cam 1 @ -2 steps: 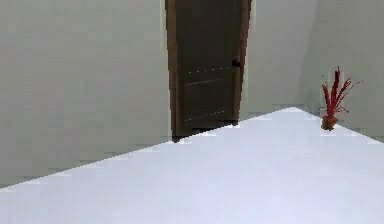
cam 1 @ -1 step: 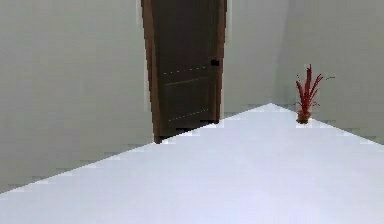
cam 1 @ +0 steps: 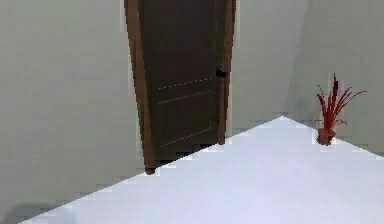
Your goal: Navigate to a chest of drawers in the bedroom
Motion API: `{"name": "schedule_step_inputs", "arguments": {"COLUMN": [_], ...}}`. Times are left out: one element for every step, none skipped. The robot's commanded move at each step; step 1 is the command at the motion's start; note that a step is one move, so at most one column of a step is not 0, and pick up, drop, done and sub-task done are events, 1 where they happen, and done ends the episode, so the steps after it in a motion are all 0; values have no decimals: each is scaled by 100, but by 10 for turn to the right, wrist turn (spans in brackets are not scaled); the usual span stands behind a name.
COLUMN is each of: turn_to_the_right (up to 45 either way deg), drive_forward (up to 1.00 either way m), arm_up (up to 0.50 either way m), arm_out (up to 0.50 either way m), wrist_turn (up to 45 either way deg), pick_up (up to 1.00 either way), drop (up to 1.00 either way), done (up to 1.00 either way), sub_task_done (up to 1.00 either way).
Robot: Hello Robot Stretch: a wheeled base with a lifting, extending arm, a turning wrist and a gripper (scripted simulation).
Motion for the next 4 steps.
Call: {"name": "schedule_step_inputs", "arguments": {"turn_to_the_right": [450,90,0,150], "drive_forward": [0,0,80,0], "arm_up": [0,0,0,0], "arm_out": [0,0,0,0], "wrist_turn": [0,0,0,0], "pick_up": [0,0,0,0], "drop": [0,0,0,0], "done": [0,0,0,0], "sub_task_done": [0,0,0,0]}}
